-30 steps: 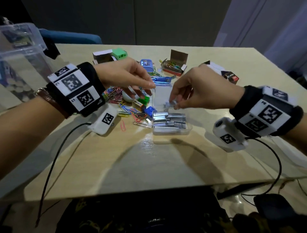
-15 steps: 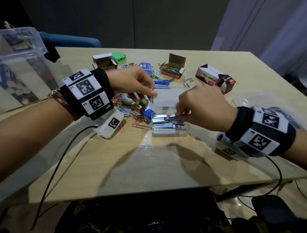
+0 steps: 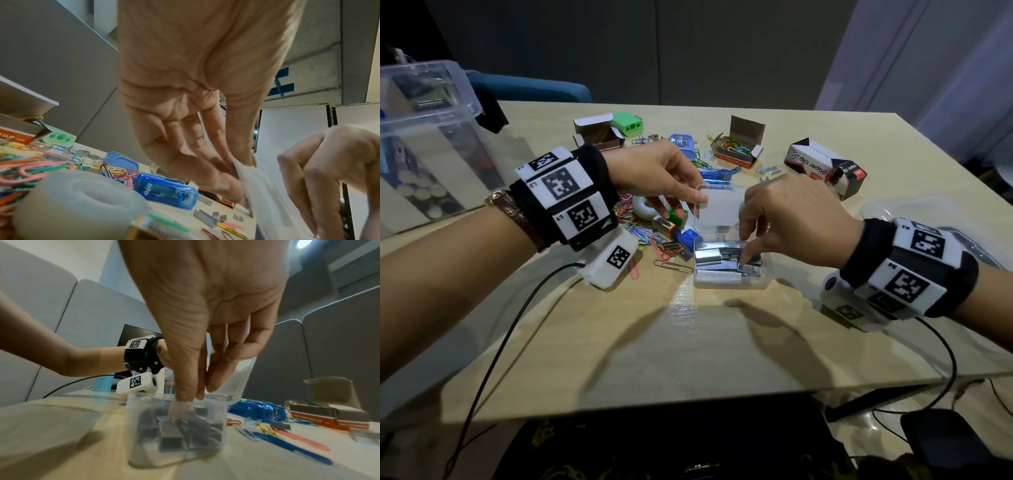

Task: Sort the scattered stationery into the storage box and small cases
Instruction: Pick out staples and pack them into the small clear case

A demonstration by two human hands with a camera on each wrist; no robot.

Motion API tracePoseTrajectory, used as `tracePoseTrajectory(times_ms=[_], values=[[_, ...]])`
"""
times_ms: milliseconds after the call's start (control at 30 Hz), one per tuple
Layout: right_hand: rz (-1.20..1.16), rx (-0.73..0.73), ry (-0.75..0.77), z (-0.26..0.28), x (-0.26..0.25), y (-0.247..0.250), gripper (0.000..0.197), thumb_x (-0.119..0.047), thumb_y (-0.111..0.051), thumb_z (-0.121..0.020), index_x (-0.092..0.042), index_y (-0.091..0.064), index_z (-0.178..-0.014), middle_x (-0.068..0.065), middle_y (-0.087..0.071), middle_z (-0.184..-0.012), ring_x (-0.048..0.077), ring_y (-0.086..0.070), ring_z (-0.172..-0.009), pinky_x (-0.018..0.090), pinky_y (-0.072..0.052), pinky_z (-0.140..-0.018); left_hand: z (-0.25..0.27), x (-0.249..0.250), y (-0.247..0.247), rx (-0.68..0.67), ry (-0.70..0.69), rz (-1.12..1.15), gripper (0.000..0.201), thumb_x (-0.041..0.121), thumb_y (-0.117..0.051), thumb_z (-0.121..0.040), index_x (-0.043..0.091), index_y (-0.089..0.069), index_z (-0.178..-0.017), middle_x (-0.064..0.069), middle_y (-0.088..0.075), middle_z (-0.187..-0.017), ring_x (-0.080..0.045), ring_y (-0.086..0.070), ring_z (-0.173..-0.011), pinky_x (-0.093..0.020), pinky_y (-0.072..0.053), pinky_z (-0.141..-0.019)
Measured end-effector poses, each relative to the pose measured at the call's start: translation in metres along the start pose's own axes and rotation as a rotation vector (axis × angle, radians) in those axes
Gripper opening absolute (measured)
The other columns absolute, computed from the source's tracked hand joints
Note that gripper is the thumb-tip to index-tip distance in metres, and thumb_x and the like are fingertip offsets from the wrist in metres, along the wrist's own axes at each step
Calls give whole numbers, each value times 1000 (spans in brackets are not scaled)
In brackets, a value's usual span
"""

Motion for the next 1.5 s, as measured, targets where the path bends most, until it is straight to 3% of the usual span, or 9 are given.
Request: tracePoseTrajectory(times_ms=[200,367,600,867,967,1100,1200,1300,1500], values=[[33,-21,44,-2,2,5,34,-54,-80,-68,-26,-63,-74,-14,-49,-75,12,-52,-69,23,-30,-48,-2,-1,1,-21,1,-3,39,31,-66,-74,6,-71,-103,-1,-75,-84,-12,-69,-71,-21,-56,-59],[-74,74,-30,-14,19,37,43,-66,-74,-64,-26,-66,-77,-14,-60,-71,4,-55,-64,23,-39,-55,-1,2,13,10,8,-3,59,48,-63,-69,5,-70,-108,-5,-75,-89,-13,-68,-71,-23,-56,-60],[-401,87,-329,-55,92,68,25,-39,-73,-80,-16,-73,-88,-5,-71,-75,-3,-65,-61,15,-49,-55,-7,1,56,226,76,-2,35,31,-58,-91,4,-67,-111,-14,-73,-99,-13,-69,-74,-23,-58,-61],[-390,-302,-559,-92,130,3,28,-7,-59,-95,-7,-62,-123,17,-68,-111,30,-68,-92,39,-58,-81,-29,-41,99,456,279,-530,18,16,-61,-94,4,-70,-104,-5,-67,-80,-13,-57,-60,-15,-47,-43],[-328,-365,-584,-103,134,-9,37,-2,-66,-88,-9,-59,-124,19,-65,-113,29,-65,-83,35,-58,-70,-36,-52,107,370,330,-468,18,10,-62,-92,2,-70,-107,-12,-66,-91,-17,-57,-66,-27,-56,-57],[-363,-402,-625,-113,128,-13,29,-1,-68,-87,-3,-57,-113,14,-67,-83,21,-64,-63,25,-56,-51,-46,-64,110,332,374,-470,22,3,-63,-90,2,-69,-112,-16,-66,-105,-22,-59,-80,-31,-56,-66],[-429,-400,-606,-118,124,-15,24,3,-67,-87,-1,-58,-109,18,-68,-89,22,-65,-66,27,-58,-56,-51,-65,112,307,376,-491,23,3,-70,-86,6,-70,-108,-13,-66,-101,-21,-60,-80,-22,-55,-59],[-417,-379,-560,-120,120,-20,15,7,-66,-85,-1,-61,-97,22,-67,-102,28,-68,-77,32,-60,-65,-57,-61,108,221,409,-461,18,4,-72,-83,4,-73,-101,-14,-70,-95,-20,-61,-80,-32,-57,-73],[-434,-377,-494,-115,117,-14,25,-3,-75,-80,-8,-68,-103,9,-64,-104,19,-63,-83,24,-53,-59,-73,-39,96,403,287,-613,23,26,-72,-86,7,-72,-100,-6,-66,-83,-16,-60,-69,-21,-46,-57]])
Point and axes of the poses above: each hand's wrist, its own z-axis away from the middle knuckle, its own y-axis out of the back of the hand, x = y × z, the point moved 1 cm from there along -z, towards the middle knuckle
